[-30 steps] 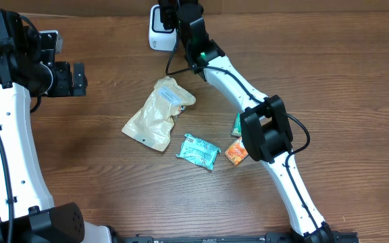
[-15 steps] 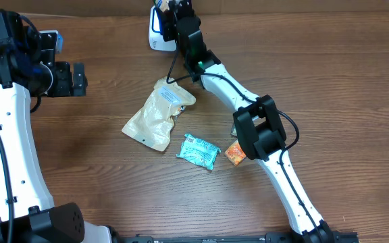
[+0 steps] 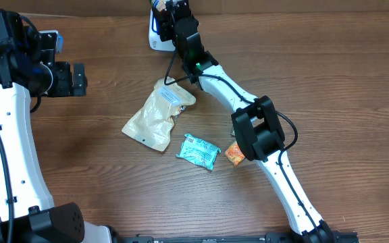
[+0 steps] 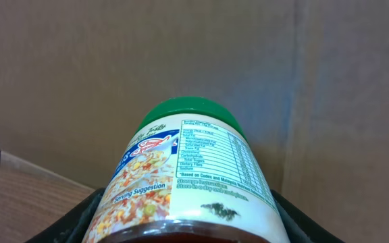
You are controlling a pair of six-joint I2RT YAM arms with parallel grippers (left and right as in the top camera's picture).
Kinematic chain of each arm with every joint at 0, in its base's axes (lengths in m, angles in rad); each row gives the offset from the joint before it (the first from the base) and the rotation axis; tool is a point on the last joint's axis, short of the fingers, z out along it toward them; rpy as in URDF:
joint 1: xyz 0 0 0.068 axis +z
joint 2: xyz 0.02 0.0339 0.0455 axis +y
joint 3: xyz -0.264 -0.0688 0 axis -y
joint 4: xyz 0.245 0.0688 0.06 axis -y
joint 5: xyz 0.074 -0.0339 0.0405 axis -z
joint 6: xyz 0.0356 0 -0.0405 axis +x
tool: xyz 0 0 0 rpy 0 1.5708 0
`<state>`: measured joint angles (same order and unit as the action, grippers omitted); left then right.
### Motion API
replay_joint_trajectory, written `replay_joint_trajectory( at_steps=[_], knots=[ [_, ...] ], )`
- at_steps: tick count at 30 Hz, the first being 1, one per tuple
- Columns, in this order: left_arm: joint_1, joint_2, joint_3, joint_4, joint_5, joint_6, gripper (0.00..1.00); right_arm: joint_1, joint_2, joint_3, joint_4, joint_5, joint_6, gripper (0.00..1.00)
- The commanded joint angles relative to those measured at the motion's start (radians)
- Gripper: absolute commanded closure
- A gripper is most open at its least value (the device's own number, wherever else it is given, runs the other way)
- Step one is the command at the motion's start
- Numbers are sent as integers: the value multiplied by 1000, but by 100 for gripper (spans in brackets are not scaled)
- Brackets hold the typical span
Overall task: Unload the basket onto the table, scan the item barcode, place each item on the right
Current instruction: 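Hold the jar label facing the scanner with the right gripper, then move the jar right and set it down at the table's right side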
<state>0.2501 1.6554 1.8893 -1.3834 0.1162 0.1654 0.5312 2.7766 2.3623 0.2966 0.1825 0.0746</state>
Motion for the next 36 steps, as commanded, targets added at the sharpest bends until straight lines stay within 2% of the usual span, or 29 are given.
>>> replay_joint_trajectory(
  at_steps=[1,8,14,20,25,30,32,36],
  knots=[
    [4,7,-3,0,0,22,0,5,-67,14,-16,-5,-5,48],
    [4,7,-3,0,0,22,0,2,-206,14,-163,-86,-5,52],
    [4,7,-3,0,0,22,0,2,-397,14,-384,-145,7,50],
    [4,7,-3,0,0,22,0,-4,-605,14,-748,-279,8,51],
    [4,7,-3,0,0,22,0,-47,-741,14,-1170,-293,37,53],
    [4,7,-3,0,0,22,0,-124,-755,14,-1480,-291,37,55],
    [4,7,-3,0,0,22,0,-163,-745,13,-1606,-272,37,60],
    [4,7,-3,0,0,22,0,-232,-711,13,-1778,-181,37,62]
  ],
)
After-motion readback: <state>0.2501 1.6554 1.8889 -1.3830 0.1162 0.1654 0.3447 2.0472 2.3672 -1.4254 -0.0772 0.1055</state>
